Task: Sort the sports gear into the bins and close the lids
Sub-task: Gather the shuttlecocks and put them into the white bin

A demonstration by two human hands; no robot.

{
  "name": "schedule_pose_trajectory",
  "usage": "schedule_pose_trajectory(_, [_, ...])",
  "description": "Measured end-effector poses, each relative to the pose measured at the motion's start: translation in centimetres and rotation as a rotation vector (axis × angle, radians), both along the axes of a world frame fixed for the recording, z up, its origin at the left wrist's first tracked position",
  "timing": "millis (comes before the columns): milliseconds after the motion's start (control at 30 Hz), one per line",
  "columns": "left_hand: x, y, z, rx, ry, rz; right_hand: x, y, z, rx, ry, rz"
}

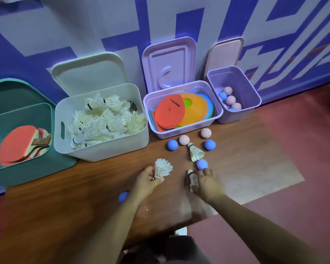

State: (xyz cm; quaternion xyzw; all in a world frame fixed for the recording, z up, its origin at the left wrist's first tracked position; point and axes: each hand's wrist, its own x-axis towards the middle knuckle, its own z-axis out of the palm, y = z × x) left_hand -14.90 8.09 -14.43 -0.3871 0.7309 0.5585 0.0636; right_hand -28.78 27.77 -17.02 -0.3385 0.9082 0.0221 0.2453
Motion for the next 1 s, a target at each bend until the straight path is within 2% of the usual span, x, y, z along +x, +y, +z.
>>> schedule_pose_trajectory(67, [0.2, 0.1, -0.6, 0.002, -0.030, -0.002, 0.3, 0.3, -0.8, 0.006, 0.029, -0.008])
schedule_pose_trajectory(167, [0.4, -0.1, -1.1, -0.013, -0.050, -0.011, 0.2, -0.3, -0.4, -0.083, -0.027, -0.057])
schedule_pose_trajectory(333, [0.4, -1.1, -1.1, -0.108, -0.057, -0.030, -1.9, -2.9, 4.0, -0.539, -0.411, -0.298])
schedule_pose_trajectory(400, [0.3, -1.8, -1.2, -0.209, -0.063, -0.073, -2.7, -4.2, 6.7, -0.565, -0.523, -0.236])
schedule_pose_trajectory(467, [-0.1, -2.2, -0.7, -0.290, -0.007, -0.129, -3.1, -5.5, 9.1, -0.475, -0.597, -0.099])
schedule_pose_trajectory(533, [-0.7, -2.4, -0.1, -0.332, 0.087, -0.214, -3.4, -6.6, 9.7, -0.388, -0.554, 0.034])
schedule_pose_trajectory(600, [-1.1, -2.6, 0.0, -0.339, 0.132, -0.258, -3.2, -7.5, 9.4, -0.392, -0.486, 0.125])
schedule_pose_trajectory(667, [-1.1, -2.7, -0.1, -0.295, 0.150, -0.201, -2.8, -8.2, 8.9, -0.485, -0.489, 0.038])
schedule_pose_trajectory(733, [-1.2, -2.4, 0.0, -0.134, 0.139, -0.083, -2.3, -8.4, 8.5, -0.638, -0.541, -0.089])
schedule_pose_trajectory(833, [-1.5, -2.3, -0.4, 0.061, 0.138, 0.032, -1.8, -8.2, 8.3, -0.730, -0.539, -0.150])
schedule_pose_trajectory(933, [-1.7, -2.2, -0.9, 0.118, 0.177, 0.049, -2.4, -7.7, 8.4, -0.813, -0.591, -0.287])
schedule_pose_trajectory(1000, [-2.0, -2.0, -1.0, 0.131, 0.169, 0.060, -3.1, -7.3, 7.8, -0.808, -0.571, -0.274])
